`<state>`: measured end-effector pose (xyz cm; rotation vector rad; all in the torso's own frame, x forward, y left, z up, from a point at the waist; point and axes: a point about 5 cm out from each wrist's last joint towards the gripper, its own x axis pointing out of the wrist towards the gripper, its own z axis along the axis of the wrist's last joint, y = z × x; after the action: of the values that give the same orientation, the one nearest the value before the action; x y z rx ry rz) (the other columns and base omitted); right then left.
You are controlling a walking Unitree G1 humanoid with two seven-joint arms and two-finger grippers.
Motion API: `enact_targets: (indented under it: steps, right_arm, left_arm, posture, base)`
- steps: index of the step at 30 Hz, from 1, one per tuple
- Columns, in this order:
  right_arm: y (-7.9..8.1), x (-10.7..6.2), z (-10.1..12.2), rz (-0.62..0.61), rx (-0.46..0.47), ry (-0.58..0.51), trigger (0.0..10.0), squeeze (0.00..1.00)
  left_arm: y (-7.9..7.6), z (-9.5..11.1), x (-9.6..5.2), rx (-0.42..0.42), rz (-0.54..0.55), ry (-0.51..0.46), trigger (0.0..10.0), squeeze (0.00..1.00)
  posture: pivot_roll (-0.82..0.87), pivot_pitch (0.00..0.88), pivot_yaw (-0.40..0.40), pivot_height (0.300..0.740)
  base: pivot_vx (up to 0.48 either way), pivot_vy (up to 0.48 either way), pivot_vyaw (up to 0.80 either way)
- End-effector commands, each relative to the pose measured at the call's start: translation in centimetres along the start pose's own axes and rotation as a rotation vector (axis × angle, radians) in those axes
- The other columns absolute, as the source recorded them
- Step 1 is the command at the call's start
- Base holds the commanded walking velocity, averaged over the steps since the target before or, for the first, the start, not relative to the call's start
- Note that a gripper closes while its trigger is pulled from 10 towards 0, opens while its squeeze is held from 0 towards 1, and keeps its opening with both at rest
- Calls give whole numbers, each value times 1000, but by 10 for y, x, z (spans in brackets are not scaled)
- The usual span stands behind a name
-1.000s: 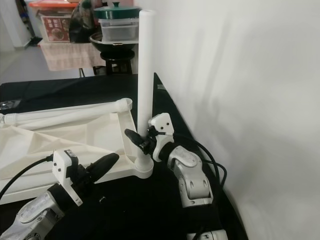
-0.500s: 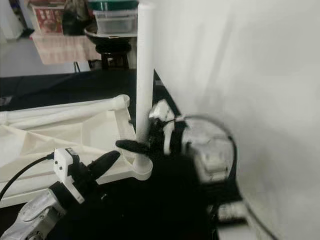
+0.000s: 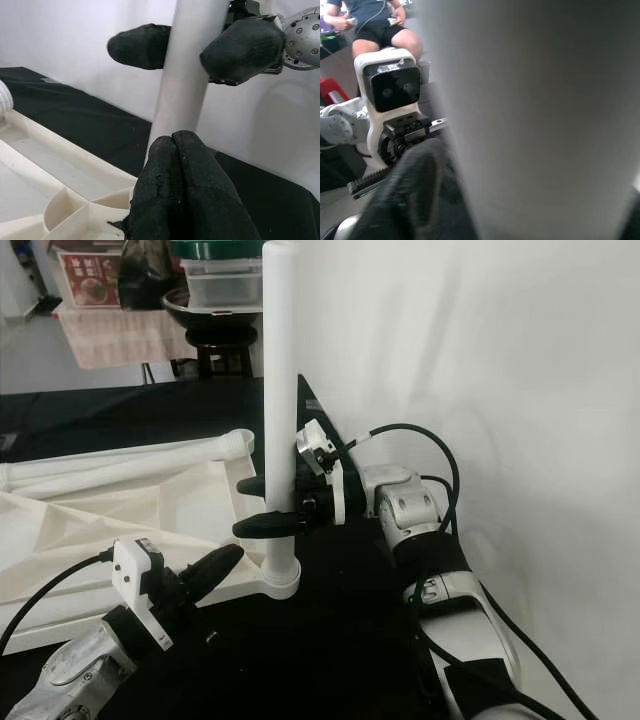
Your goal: Building children table
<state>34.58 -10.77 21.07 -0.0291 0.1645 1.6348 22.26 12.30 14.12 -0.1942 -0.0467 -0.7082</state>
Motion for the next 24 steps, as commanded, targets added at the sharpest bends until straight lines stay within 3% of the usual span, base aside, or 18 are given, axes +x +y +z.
enact_targets:
  steps: [1, 8, 11, 12, 13, 15, 17, 18, 19, 24]
  right_arm:
    - [5, 5, -10, 67, 23, 11, 0, 0]
    - [7, -9, -18, -9, 10, -11, 0, 0]
    - [13, -16, -25, -176, -5, -35, 0, 0]
    - [13, -16, -25, -176, -5, -35, 0, 0]
    - [15, -16, -28, -269, -1, -40, 0, 0]
    - [15, 3, -48, -746, 98, -121, 0, 0]
    - [15, 3, -48, -746, 98, -121, 0, 0]
    - [26, 15, -65, -878, 219, -139, 0, 0]
    - [31, 19, -63, -925, 149, -118, 0, 0]
    - [26, 20, -59, -859, 136, -126, 0, 0]
  left_arm:
    - [-2, -1, 0, 1, 2, 4, 10000, 0]
    - [-3, 0, 0, 0, -1, 2, 10000, 0]
    - [-4, 1, -1, 0, -1, 1, 10000, 0]
    - [-4, 1, -1, 0, -1, 1, 10000, 0]
    - [-4, 2, -2, 1, 0, 0, 10000, 0]
    - [-2, 3, -3, 4, 4, 0, 10000, 0]
    - [-2, 3, -3, 4, 4, 0, 10000, 0]
    - [-1, 4, -4, 4, 6, -1, 10000, 0]
    - [0, 4, -4, 5, 4, 3, 10000, 0]
    - [2, 3, -2, 4, -10, 19, 10000, 0]
  posture:
    - [-55, 0, -70, 740]
    - [-68, 0, -63, 740]
    - [-74, 0, -68, 740]
    - [-74, 0, -68, 740]
    - [-72, 0, -69, 740]
    - [-81, 0, -58, 740]
    - [-81, 0, -58, 740]
    - [-76, 0, -51, 740]
    - [-81, 0, -43, 740]
    - [-83, 0, -29, 740]
  base:
    - [0, 0, 0]
    - [0, 0, 0]
    - [0, 0, 0]
    - [0, 0, 0]
    - [0, 0, 0]
    - [0, 0, 0]
    - [0, 0, 0]
    - [0, 0, 0]
    - [0, 0, 0]
    - [0, 0, 0]
